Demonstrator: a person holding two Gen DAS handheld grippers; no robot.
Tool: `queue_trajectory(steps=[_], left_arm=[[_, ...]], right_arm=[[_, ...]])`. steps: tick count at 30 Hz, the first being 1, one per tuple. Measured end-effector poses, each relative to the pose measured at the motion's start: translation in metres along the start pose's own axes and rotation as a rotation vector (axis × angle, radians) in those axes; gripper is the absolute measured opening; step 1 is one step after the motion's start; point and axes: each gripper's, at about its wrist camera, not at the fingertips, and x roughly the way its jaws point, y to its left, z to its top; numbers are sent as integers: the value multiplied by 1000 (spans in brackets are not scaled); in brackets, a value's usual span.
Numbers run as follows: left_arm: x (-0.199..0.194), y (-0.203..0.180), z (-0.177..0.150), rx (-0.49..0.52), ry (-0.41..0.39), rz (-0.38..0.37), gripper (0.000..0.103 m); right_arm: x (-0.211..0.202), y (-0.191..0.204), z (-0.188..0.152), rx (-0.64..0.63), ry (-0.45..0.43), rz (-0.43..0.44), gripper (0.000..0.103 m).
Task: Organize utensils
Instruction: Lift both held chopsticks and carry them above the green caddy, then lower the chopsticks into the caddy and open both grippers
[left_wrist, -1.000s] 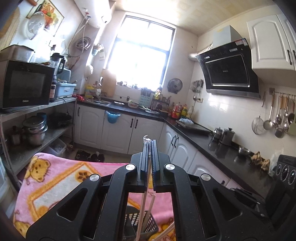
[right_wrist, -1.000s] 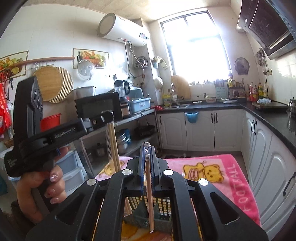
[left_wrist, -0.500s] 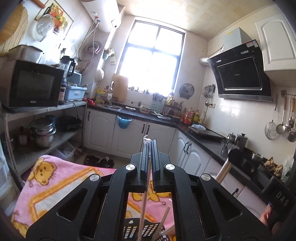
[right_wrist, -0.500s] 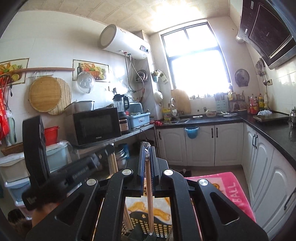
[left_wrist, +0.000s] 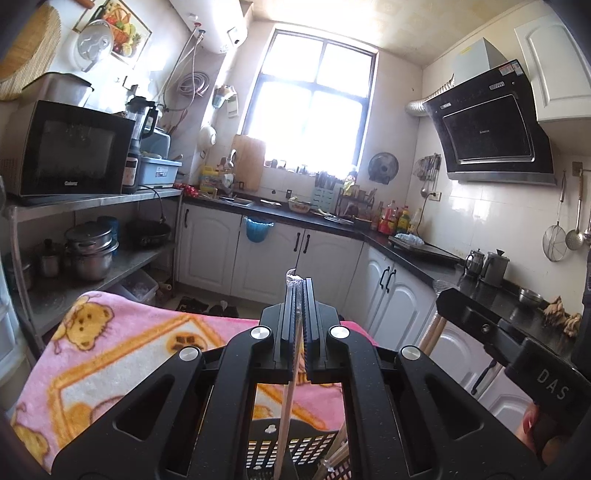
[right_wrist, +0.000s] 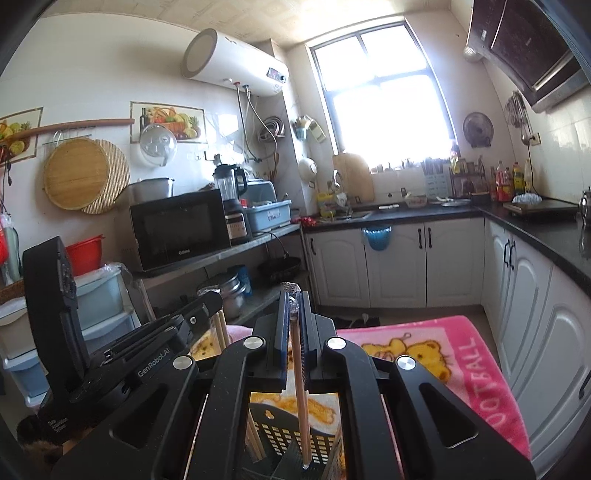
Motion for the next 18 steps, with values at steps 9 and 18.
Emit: queue_trajectory(steps=[9, 18], left_arm=[[11, 6, -21, -16, 52, -7, 2], [19, 7, -39, -8, 105, -18, 2]], right_arm=[[16, -7, -26, 38, 34, -11, 6], [21, -9, -38, 48, 54, -15, 6]])
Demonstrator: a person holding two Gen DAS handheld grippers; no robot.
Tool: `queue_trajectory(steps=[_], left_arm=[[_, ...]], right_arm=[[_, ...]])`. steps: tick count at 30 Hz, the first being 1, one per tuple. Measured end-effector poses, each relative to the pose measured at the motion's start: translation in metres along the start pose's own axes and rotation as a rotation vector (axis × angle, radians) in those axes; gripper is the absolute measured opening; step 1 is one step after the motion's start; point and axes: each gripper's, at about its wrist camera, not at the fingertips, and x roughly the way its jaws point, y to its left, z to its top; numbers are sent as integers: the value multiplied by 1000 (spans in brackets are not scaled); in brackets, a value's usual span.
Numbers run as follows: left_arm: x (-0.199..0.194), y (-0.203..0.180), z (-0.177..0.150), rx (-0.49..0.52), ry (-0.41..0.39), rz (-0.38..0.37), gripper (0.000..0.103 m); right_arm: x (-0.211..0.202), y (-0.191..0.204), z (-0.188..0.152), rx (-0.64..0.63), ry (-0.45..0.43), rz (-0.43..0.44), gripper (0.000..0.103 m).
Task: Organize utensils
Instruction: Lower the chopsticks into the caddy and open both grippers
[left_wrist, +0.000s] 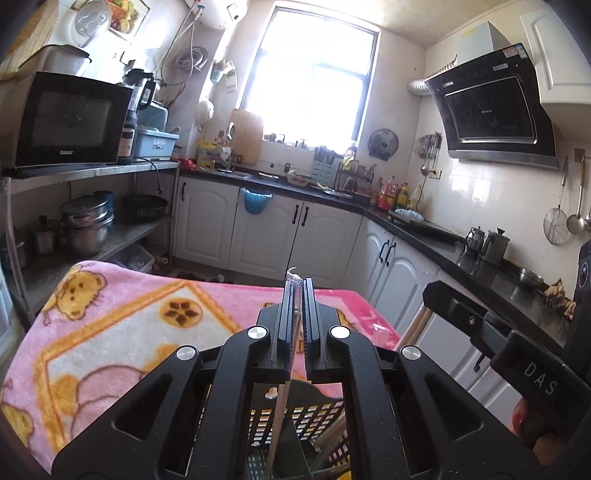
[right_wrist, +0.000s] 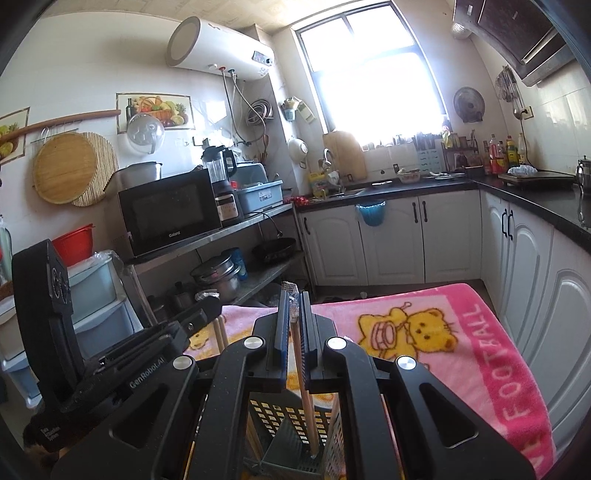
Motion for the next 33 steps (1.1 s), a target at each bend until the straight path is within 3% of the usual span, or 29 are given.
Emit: queue_trajectory(steps=[15, 22, 27, 33], left_arm=[[2, 14, -15, -27, 99, -2, 2], [-2, 23, -17, -53, 137, -23, 17], [-10, 23, -18, -57, 135, -32, 33], [-17, 22, -18, -60, 138, -33, 47]], right_arm=[[-1, -15, -22, 32, 61, -32, 8], [-9, -21, -29, 51, 80, -57, 27], [-12, -22, -34, 54, 102, -73, 33], [-19, -24, -38, 49, 125, -95, 39]])
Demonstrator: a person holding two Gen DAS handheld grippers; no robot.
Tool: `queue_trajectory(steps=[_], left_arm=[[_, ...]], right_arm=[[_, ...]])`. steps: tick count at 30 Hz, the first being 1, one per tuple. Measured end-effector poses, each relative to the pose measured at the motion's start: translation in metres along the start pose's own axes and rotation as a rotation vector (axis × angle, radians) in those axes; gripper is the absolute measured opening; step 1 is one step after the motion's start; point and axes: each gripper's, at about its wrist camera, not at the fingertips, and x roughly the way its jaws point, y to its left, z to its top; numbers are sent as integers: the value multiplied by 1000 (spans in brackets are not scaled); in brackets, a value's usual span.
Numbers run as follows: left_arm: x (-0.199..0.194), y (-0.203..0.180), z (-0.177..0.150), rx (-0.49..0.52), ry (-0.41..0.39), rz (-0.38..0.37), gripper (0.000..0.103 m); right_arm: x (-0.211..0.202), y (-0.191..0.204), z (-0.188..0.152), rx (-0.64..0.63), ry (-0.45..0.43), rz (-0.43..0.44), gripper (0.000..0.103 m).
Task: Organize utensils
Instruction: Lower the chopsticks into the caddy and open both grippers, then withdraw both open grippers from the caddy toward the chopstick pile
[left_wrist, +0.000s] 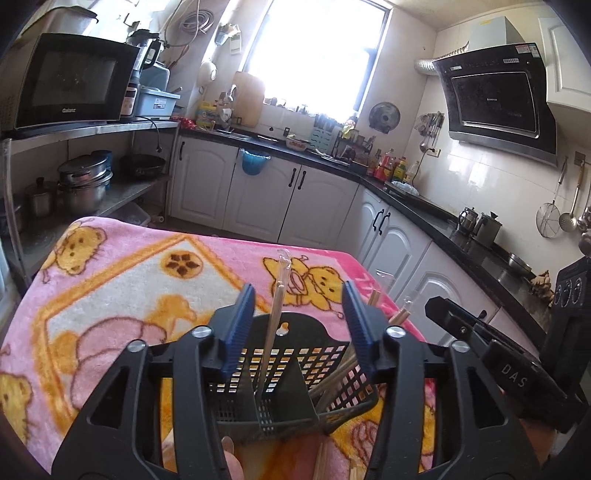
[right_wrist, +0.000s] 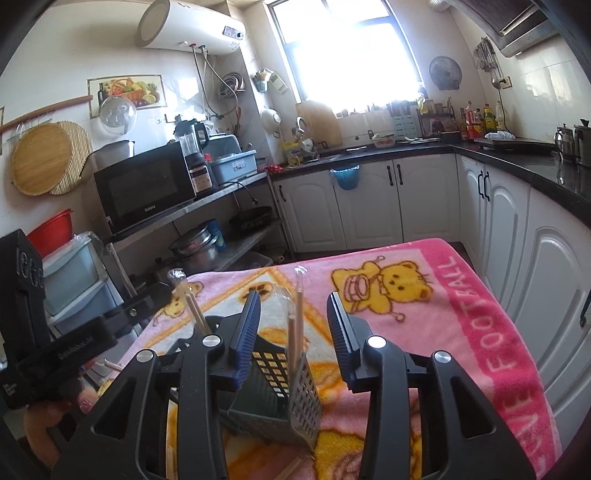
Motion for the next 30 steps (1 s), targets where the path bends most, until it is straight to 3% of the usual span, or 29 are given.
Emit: queue_trajectory(steps=[10, 18, 30], left_arm=[[-20, -3, -10, -2, 6, -30, 76], [-38, -11, -20, 20, 23, -47, 91], [-70, -19, -35, 54, 16, -52, 92]], right_arm=[[-14, -6, -11, -5, 32, -28, 47], [-28, -3, -27, -25, 63, -33, 54], [-50, -5, -44, -28, 90, -31, 57]])
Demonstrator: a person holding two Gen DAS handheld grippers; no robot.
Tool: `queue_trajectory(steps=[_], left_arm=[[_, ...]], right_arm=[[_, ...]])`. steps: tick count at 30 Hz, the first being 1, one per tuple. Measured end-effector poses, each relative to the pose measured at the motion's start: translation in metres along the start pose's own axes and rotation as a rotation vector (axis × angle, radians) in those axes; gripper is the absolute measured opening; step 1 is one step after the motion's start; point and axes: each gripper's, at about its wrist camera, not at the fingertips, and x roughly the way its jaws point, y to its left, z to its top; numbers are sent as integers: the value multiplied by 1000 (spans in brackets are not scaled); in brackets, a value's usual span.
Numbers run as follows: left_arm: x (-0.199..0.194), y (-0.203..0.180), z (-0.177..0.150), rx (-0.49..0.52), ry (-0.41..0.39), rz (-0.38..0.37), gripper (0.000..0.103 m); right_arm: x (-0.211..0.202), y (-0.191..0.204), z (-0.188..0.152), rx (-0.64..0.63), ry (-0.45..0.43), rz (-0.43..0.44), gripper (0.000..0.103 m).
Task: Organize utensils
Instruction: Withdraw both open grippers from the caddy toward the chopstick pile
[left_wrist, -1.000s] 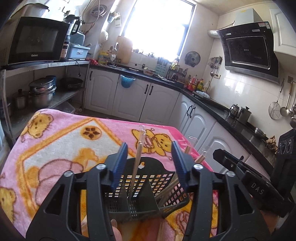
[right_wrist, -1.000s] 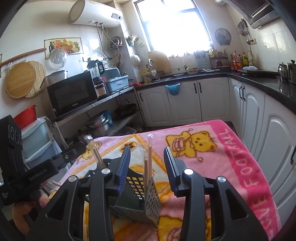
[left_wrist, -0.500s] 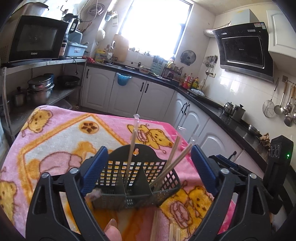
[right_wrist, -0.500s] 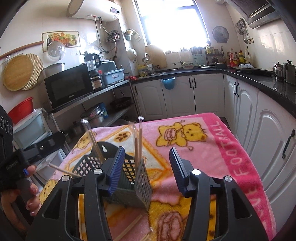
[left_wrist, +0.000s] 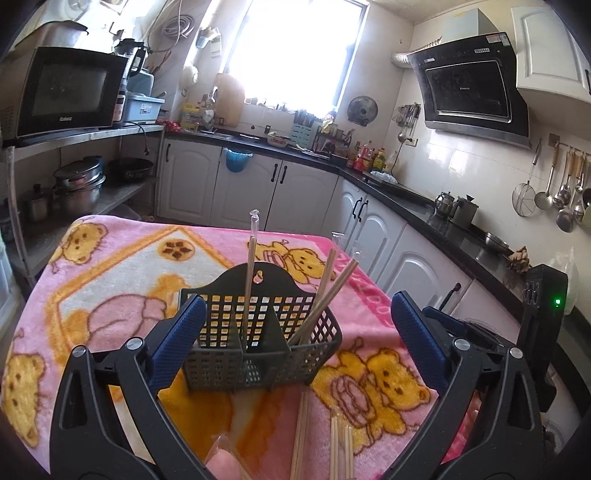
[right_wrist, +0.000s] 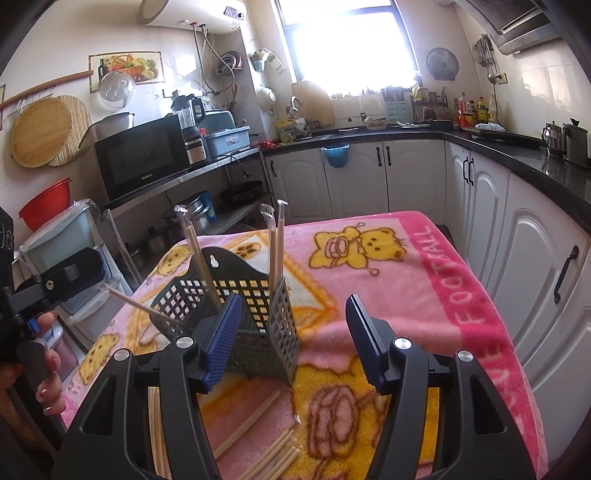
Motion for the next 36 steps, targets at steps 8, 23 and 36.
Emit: queue_trajectory(steps=[8, 23, 36], left_arm=[[-13, 0, -10, 0, 10, 3, 92], [-41, 22, -31, -46, 21, 44, 92], [-46, 44, -56, -90, 69, 98, 92]], right_arm=[[-5, 8, -18, -32, 34, 11, 57], [-8, 25, -32, -71, 68, 50, 57], [3, 42, -53, -113, 133, 70, 57]])
